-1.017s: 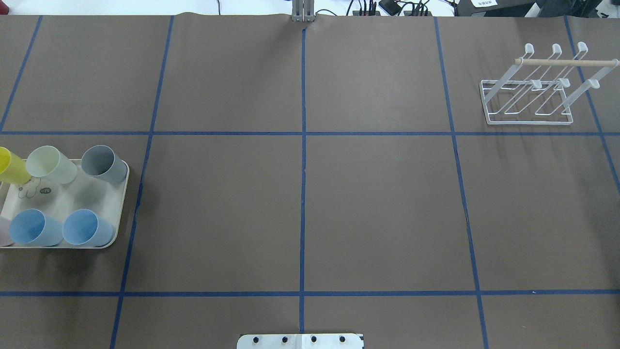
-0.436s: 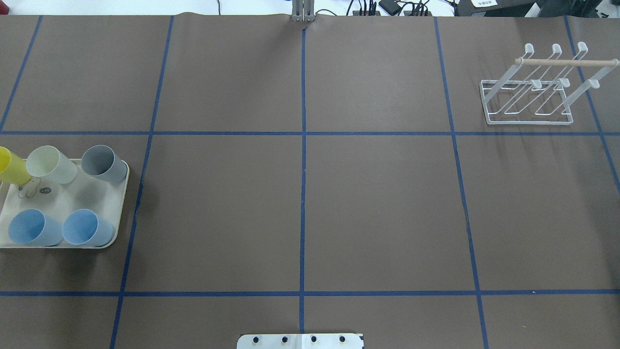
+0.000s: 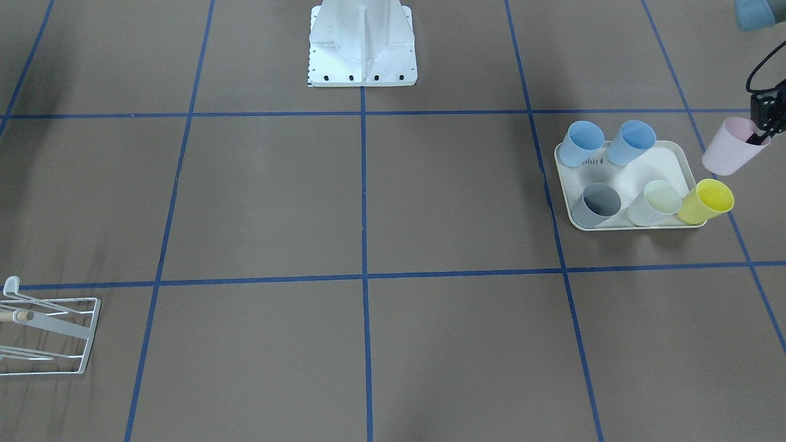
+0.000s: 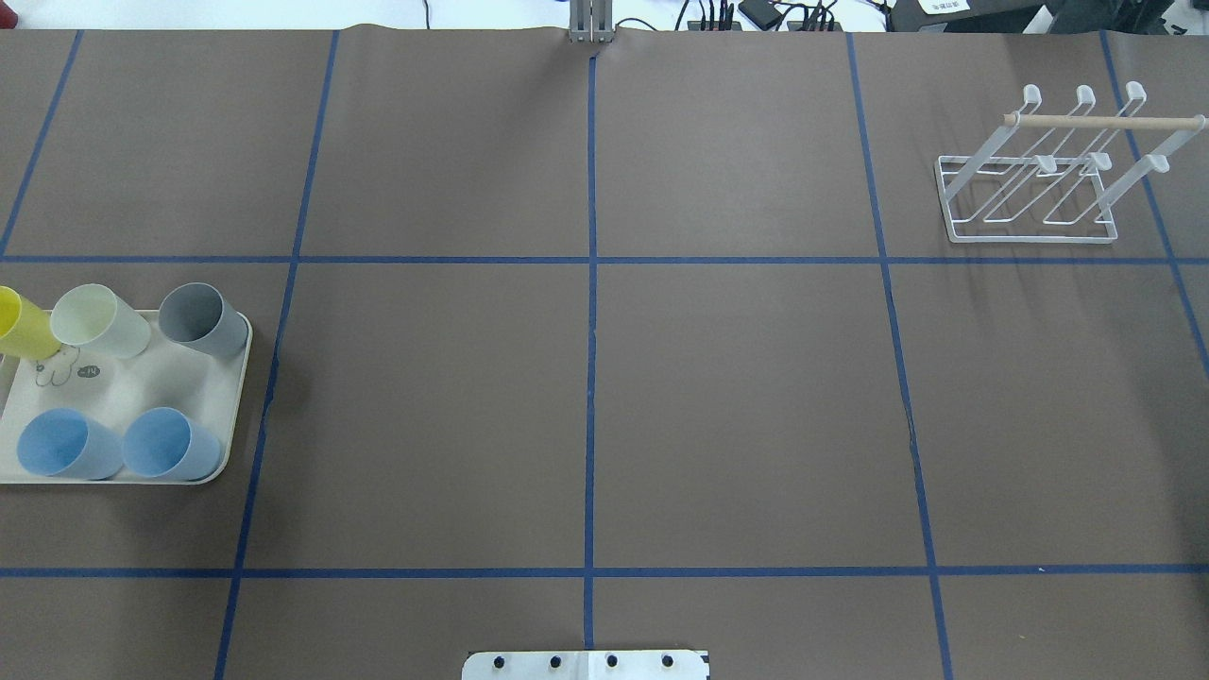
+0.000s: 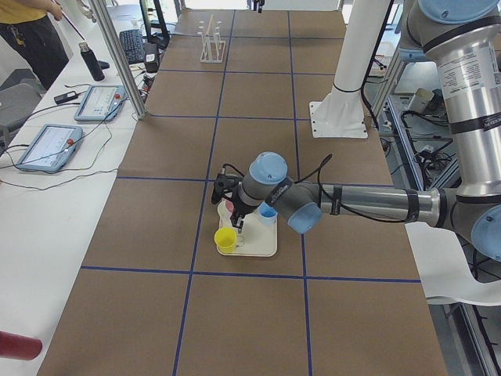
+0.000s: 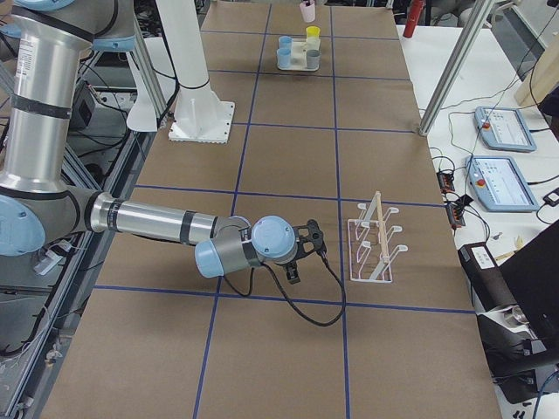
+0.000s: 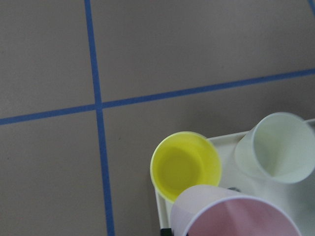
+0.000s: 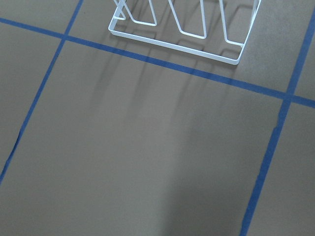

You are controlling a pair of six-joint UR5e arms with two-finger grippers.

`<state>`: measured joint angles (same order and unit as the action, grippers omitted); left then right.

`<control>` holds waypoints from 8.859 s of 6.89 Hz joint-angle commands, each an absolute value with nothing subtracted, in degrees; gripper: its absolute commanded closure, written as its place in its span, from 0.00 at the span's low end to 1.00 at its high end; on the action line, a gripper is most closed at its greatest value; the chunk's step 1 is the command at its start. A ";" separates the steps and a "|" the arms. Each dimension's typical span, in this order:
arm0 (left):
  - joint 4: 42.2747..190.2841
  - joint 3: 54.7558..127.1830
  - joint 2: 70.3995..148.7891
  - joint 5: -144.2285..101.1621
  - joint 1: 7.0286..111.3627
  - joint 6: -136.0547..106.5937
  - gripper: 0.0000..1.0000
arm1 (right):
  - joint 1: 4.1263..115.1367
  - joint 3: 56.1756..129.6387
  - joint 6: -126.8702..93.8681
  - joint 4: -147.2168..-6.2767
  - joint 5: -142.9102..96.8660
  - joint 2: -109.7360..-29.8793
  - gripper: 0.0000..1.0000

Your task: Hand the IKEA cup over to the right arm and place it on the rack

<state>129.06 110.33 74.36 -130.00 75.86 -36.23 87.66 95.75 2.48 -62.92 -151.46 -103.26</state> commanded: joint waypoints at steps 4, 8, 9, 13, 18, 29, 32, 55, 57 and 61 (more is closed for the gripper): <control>123.93 113.91 100.32 -130.52 62.61 -74.36 1.00 | 86.93 95.89 -16.70 -61.35 -158.04 -92.32 0.02; 124.54 113.38 113.36 -108.43 42.85 -95.68 1.00 | 76.85 96.41 -43.04 -60.39 -140.12 -75.20 0.00; 125.67 113.20 115.12 -106.54 41.59 -100.06 1.00 | 70.81 96.42 -54.29 -55.42 -134.70 -71.41 0.00; 141.22 110.22 115.49 -102.83 41.31 -110.22 1.00 | 44.01 103.33 -101.61 -43.77 -107.56 -59.97 0.00; 155.13 93.34 122.08 -106.41 45.78 -109.42 1.00 | 33.93 104.24 -118.03 -32.87 -93.78 -56.87 0.00; 190.55 90.88 116.27 -105.91 43.96 -143.88 1.00 | 33.93 104.15 -127.97 -32.43 -90.62 -54.58 0.01; 190.02 90.70 118.29 -105.91 41.49 -143.88 1.00 | 33.93 104.06 -127.88 -32.43 -90.62 -54.58 0.01; 189.14 89.39 116.01 -106.08 41.40 -136.68 0.00 | 49.43 105.39 -102.63 -34.52 -95.77 -69.41 1.00; 189.14 88.42 115.93 -105.73 41.13 -136.14 0.00 | 57.36 105.91 -81.07 -50.29 -97.82 -70.04 1.00; 188.26 88.42 115.84 -105.56 41.04 -136.14 0.00 | 61.35 106.87 -58.07 -50.45 -91.79 -84.86 1.00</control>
